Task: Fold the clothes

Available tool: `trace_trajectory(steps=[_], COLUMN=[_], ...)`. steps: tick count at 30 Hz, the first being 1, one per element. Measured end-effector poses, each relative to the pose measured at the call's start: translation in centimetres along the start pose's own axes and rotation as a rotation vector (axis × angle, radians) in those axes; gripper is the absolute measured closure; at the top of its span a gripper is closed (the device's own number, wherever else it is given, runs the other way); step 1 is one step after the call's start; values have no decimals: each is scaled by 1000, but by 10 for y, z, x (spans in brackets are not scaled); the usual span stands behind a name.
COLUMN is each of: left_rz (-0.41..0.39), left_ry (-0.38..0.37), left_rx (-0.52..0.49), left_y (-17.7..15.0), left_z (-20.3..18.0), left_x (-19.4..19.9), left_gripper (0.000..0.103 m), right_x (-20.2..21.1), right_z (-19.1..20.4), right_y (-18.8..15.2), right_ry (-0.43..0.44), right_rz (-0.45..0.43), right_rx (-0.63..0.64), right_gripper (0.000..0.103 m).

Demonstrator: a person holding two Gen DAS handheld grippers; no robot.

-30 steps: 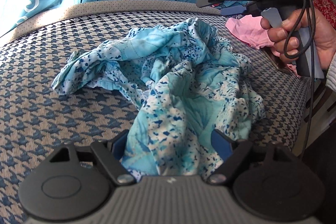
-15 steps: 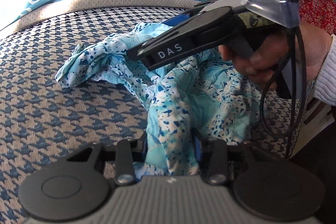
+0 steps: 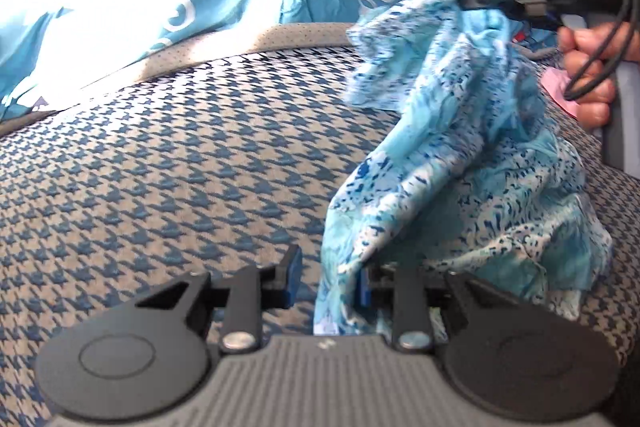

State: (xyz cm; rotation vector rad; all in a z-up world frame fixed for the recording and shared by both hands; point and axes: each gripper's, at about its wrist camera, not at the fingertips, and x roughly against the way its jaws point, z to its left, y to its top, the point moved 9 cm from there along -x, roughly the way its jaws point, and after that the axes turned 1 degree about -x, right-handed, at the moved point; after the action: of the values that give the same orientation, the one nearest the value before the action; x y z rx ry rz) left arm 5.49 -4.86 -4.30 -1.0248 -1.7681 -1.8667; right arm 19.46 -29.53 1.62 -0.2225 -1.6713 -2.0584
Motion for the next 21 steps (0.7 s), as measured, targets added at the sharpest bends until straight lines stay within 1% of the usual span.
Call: trace_trajectory(steps=[2,3,6,7,8,9,10,11,12,13,14,16,18,20,21], left_rz=[-34,-49,-76,-73,-70,-67,-76,-87,-98,-109,-117,-119,-114,-97,-92], left_ry=[89,133,315,327,339,350,342,330,317,304,275,205,127,42,13], left_rx=[81,126,242,303,364,426,455,437,418,398,373,323,276,247,228], left_y=[13,18,24,21,19,17,14,17,20,23,25,28,30,29,28], left_z=[32,48,96,109,121,133,139,136,133,130,121,101,80,58,49], left_x=[3,5,12,14,16,18,22,21,21,20,21,17,11,9,8], left_gripper=[78,78,78,78,78,78,78,78,77,74,72,69,67,64,62], right_x=[9,9,3,-1,-6,-8,-8,-7,-3,1,5,10,12,12,12], right_z=[-21,-30,-52,-59,-64,-69,-73,-76,-78,-78,-77,-74,-70,-66,-66], right_y=[21,24,20,17,11,7,5,5,9,13,17,21,18,12,9], right_ry=[-23,-34,-91,-114,-132,-138,-140,-140,-137,-134,-136,-148,-136,-104,-99], right_rz=[-68,-74,-38,-15,19,43,57,54,30,5,-14,-24,5,43,65], right_rx=[-100,-134,-207,-221,-225,-234,-248,-259,-267,-265,-247,-200,-160,-129,-110], right_gripper=[98,98,94,91,84,81,75,70,68,62,57,50,50,50,50])
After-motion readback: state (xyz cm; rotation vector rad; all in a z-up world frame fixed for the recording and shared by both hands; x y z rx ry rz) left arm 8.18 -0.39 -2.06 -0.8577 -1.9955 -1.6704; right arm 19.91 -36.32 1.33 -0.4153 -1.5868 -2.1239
